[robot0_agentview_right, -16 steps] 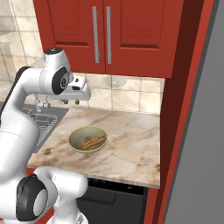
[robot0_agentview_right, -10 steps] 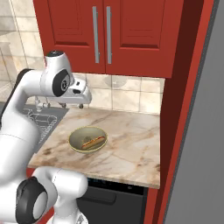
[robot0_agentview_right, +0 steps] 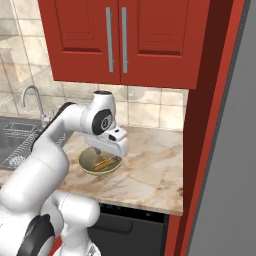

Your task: Dump the hot dog and garlic from the bowl so the bowl can be washed. Place the bowl in the sink after clearing the leftovers.

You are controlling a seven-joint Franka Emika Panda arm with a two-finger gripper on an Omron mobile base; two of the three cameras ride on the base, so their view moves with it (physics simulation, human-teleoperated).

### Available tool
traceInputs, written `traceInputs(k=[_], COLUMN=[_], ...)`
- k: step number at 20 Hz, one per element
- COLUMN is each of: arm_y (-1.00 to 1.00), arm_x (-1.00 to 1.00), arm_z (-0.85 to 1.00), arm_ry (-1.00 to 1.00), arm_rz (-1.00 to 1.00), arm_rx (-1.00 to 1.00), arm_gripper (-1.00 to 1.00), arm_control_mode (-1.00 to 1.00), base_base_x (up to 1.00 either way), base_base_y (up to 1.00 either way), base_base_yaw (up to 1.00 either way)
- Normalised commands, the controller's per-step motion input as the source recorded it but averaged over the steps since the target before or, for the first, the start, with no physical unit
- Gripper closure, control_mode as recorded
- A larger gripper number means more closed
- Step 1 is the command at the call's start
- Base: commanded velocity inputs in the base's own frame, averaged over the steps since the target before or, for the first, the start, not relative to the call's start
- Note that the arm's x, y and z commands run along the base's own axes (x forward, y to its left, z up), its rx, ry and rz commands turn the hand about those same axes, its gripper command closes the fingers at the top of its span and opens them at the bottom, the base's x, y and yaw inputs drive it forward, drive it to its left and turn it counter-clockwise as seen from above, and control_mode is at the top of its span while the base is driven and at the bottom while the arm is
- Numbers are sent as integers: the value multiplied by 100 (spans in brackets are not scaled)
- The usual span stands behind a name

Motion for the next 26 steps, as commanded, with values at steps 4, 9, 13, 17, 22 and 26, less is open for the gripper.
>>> traceInputs(k=[4,9,13,17,22,26], arm_y=[-20,2,10,25,34,20], arm_x=[9,24,6,5,46,54], arm_z=[-56,-62,-55,-31,-24,-35], arm_ry=[9,1,0,0,0,0], arm_rz=[-21,-7,-3,-2,-2,-2], arm_rx=[10,6,4,8,8,10], arm_gripper=[-100,-100,-100,-100,-100,-100], arm_control_mode=[-100,-100,-100,-100,-100,-100], base_base_x=[0,0,0,0,0,0], base_base_y=[0,0,0,0,0,0], base_base_yaw=[0,0,0,0,0,0])
